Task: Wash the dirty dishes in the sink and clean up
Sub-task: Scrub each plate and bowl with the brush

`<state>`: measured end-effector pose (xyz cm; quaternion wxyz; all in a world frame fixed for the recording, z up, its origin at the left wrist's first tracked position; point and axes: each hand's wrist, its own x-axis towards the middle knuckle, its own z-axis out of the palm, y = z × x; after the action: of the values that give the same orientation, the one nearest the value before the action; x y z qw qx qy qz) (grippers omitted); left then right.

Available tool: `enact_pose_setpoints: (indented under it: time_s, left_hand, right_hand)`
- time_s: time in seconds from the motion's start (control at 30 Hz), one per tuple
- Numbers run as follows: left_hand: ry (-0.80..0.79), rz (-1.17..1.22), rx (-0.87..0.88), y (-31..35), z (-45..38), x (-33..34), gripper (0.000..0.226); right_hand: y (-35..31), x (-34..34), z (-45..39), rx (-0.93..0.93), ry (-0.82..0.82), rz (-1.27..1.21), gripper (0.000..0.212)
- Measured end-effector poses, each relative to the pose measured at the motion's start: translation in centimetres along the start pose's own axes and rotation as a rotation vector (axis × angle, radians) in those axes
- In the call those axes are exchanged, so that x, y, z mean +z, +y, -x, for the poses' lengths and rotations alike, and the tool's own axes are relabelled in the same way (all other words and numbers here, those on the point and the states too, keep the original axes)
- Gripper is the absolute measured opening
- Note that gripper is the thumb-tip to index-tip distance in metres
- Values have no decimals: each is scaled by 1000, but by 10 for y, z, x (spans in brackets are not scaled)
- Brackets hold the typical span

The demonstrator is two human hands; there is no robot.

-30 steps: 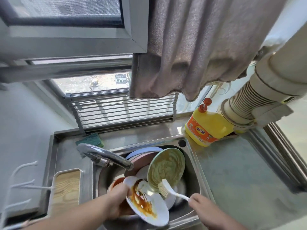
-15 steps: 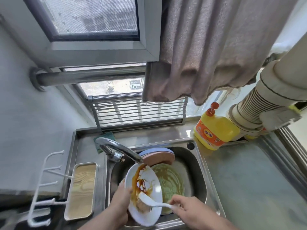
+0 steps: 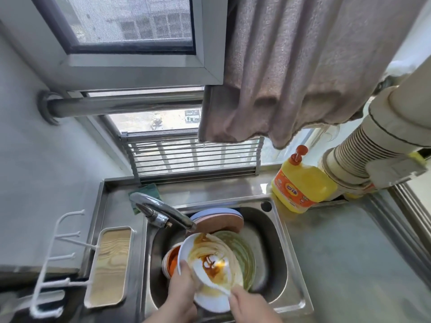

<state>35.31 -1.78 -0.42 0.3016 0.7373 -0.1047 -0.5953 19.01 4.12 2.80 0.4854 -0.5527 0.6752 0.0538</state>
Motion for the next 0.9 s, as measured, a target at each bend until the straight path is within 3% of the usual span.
enact_pose_setpoints:
  time_s: [0.1, 0.2, 0.33, 0.4, 0.5, 0.63, 0.73, 0.8, 0.9]
  left_hand:
    - [-40, 92, -74, -7, -2, 10, 50]
    - [-14, 143, -111, 2, -8, 11, 47]
    - [-41, 147, -104, 2, -12, 12, 51]
    - [-37, 148, -127, -3, -13, 15, 52]
    - [-25, 131, -119, 0, -20, 12, 51]
    - [-27, 62, -75, -2, -30, 7, 59]
    - [-90, 53, -127, -8, -26, 16, 68]
    - [-103, 82, -158, -4, -23, 17, 61]
    - [-102, 96, -150, 6, -27, 12, 53]
  right_hand:
    - [11, -21, -31, 142, 96, 20, 31]
    - [38, -32, -26, 253, 69, 87, 29]
    - [3, -5, -6, 146, -43, 135, 27]
    - [5, -18, -18, 79, -21, 109, 20]
    - [39, -45, -29, 189, 44, 154, 21]
    - [30, -8, -21, 208, -198, 258, 32]
    - [29, -21, -29, 95, -60, 153, 31]
    - [42, -45, -30, 145, 68, 158, 28]
    - [60, -33, -7, 128, 62, 277, 34]
